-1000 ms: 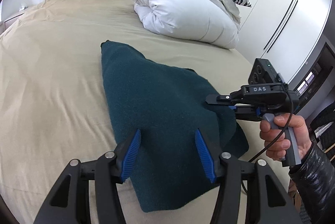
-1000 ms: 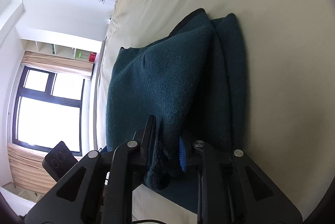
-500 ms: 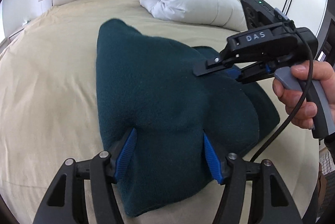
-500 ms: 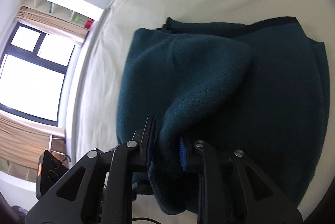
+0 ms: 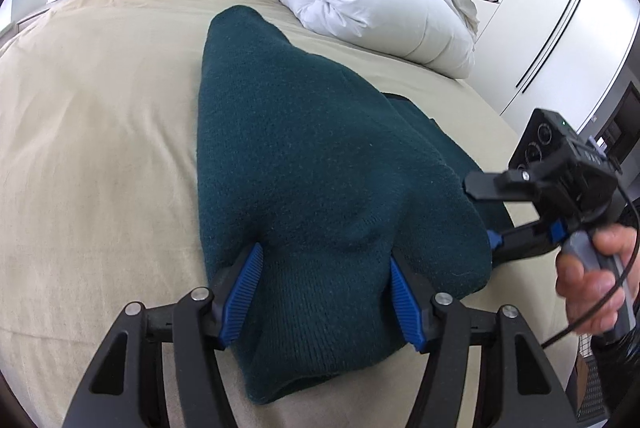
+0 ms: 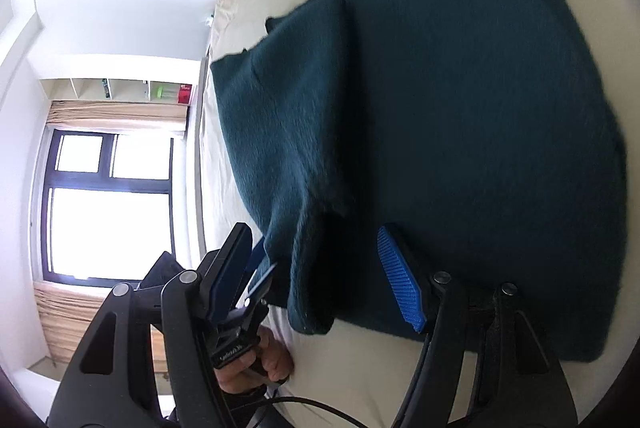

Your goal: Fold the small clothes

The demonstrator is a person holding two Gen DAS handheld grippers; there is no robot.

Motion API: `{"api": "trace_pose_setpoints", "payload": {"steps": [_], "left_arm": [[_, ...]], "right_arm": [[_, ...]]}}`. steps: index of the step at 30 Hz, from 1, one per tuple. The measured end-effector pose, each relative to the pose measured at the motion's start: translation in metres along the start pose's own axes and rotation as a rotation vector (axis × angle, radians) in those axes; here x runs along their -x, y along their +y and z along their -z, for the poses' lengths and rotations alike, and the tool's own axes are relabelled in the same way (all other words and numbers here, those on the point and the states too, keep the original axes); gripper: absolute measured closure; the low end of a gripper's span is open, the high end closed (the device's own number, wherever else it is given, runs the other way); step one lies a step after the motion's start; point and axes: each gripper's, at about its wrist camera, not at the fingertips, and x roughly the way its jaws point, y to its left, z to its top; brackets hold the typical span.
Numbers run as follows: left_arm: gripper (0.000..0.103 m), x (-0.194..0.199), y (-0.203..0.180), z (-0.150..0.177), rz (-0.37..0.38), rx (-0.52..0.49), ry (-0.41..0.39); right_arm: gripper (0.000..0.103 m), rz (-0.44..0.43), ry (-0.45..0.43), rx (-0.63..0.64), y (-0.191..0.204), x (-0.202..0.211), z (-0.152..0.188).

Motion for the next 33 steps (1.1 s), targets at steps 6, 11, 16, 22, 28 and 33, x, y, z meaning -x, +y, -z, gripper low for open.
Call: {"api": "trace_pose_setpoints", "payload": {"steps": [6, 11, 16, 22, 28, 33], "left_arm": [[0.041, 0.004, 0.009, 0.002, 0.009, 0.038, -0.014], [0.041, 0.011, 0.021, 0.007, 0.007, 0.094, -0.027], [0.041, 0.019, 0.029, 0.009, 0.062, 0.152, -0.034], [0.041, 0.067, 0.061, 0.019, 0.119, 0.302, -0.095], [0.038, 0.154, 0.141, 0.041, 0.047, 0.474, -0.237], [0.034, 0.203, 0.195, 0.066, -0.041, 0.573, -0.31]], "right_arm": [[0.038, -0.08, 0.0, -0.049, 0.0, -0.017, 0.01], [0.038, -0.096, -0.012, -0.097, -0.001, -0.036, -0.005], [0.038, -0.064, -0.05, -0.059, 0.016, -0.039, -0.014], [0.088, 0.038, -0.05, 0.066, 0.044, -0.037, -0.017], [0.091, 0.13, 0.013, 0.289, 0.139, -0.074, 0.008], [0.084, 0.195, 0.119, 0.407, 0.212, -0.153, 0.031]]}}
